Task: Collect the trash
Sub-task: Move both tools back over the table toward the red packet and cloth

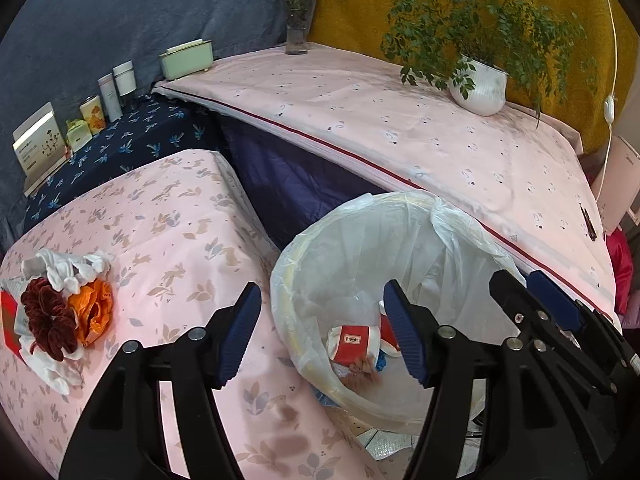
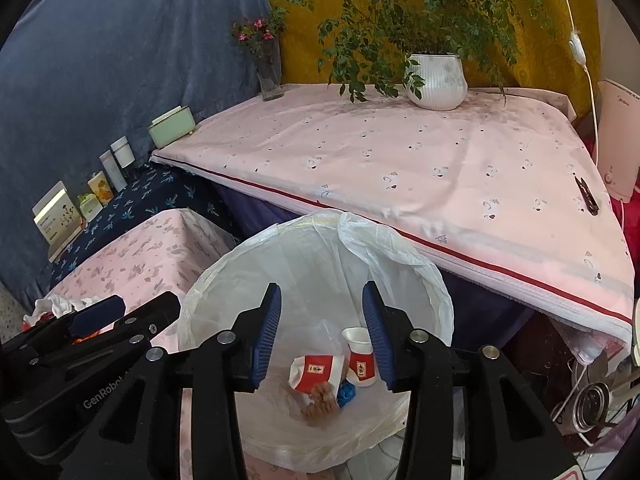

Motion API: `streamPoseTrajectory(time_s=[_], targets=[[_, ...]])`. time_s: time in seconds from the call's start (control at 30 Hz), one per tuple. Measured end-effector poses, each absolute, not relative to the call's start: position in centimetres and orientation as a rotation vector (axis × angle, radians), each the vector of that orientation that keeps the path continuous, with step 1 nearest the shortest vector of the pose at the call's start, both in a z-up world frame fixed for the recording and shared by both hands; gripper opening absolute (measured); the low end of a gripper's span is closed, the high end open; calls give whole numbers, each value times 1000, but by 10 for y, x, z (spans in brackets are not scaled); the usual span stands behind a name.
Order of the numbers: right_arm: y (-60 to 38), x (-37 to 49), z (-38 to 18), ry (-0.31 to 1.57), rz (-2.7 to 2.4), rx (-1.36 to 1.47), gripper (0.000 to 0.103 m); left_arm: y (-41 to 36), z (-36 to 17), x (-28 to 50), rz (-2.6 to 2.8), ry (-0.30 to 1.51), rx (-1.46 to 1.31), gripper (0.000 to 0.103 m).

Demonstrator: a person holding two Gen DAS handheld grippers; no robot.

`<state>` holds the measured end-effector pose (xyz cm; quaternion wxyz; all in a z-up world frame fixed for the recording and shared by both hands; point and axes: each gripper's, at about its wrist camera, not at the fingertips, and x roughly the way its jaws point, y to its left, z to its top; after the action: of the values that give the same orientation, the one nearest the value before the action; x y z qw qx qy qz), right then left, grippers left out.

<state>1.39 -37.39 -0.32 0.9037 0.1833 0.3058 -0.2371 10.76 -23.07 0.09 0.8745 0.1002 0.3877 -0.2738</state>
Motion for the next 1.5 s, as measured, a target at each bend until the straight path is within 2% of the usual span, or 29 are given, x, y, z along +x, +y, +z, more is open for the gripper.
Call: streamPoseTrajectory(time_s=[0.13, 0.33, 0.47, 0.6, 0.8, 1.03, 1.5], targets=[[-366, 13, 1, 628, -480, 372, 47, -221, 3, 108, -559, 807, 196, 63], [-349, 13, 8, 617, -460, 348, 55, -198, 4, 110, -512, 800, 170, 72], [-334, 17, 13, 618, -435, 333, 56, -177, 4, 114, -478, 810, 141, 72], [-316, 22, 16, 624, -401, 316, 56, -152, 6, 117, -433, 801, 112, 82], [-286, 31, 17, 634, -345, 290, 57, -108, 6, 122, -348, 787, 88, 88], [-244, 43, 16, 654, -275, 262, 61, -54, 1, 129, -265, 796, 52, 90], [-158, 74, 7, 708, -117, 199, 62, 55, -16, 144, -113, 808, 41, 93]])
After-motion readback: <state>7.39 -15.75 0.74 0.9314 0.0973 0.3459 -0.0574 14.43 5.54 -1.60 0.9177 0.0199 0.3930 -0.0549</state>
